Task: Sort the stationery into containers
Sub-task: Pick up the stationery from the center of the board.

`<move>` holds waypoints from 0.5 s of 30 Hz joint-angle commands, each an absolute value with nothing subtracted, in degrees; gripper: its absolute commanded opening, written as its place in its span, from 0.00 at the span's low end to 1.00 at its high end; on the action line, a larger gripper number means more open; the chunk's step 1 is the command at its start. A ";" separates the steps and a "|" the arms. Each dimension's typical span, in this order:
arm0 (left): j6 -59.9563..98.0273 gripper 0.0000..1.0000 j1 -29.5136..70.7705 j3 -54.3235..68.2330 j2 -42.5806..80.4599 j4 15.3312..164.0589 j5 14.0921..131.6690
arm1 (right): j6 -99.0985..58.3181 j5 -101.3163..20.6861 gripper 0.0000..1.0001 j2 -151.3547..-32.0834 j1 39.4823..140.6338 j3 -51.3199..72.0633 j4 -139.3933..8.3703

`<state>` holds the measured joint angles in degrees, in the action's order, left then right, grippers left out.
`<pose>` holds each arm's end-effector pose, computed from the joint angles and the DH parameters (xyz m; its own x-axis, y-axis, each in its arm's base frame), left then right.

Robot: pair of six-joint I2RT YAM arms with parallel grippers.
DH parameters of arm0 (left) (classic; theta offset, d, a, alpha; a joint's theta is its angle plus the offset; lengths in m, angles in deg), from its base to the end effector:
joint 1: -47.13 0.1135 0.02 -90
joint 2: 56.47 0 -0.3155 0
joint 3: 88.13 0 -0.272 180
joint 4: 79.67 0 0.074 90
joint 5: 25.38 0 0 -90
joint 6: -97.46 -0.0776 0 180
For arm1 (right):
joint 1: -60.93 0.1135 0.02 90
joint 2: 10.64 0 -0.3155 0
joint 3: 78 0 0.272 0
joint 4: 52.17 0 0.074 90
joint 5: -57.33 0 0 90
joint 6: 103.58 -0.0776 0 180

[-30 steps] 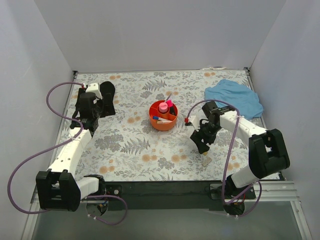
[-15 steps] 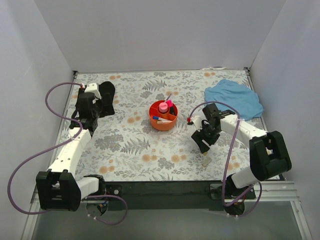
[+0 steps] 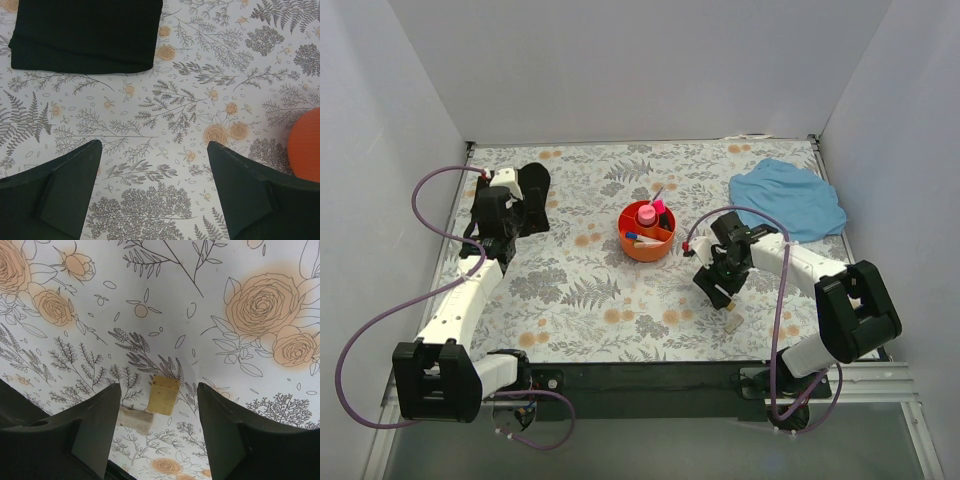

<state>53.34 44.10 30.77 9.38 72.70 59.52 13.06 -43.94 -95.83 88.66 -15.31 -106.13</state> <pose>0.2897 -0.0084 0.2978 -0.3563 -0.6972 -0.6221 -0.3994 0.7155 -0.5731 0.2408 0.1437 0.1779 -0.5464 -0.7840 -0.2945 -0.8299 0.5541 0.0649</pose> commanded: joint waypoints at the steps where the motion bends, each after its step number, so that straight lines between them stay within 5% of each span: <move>1: 53.25 0.88 44.75 31.22 7.69 72.65 59.35 | 11.21 -40.50 0.71 -96.94 89.14 -16.22 -103.68; 15: 53.69 0.88 44.76 31.58 8.57 73.53 59.96 | 10.95 -36.63 0.63 -98.35 89.14 -16.75 -102.88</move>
<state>53.39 44.41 30.94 9.40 72.70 59.54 11.64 -37.28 -97.53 89.09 -16.40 -103.61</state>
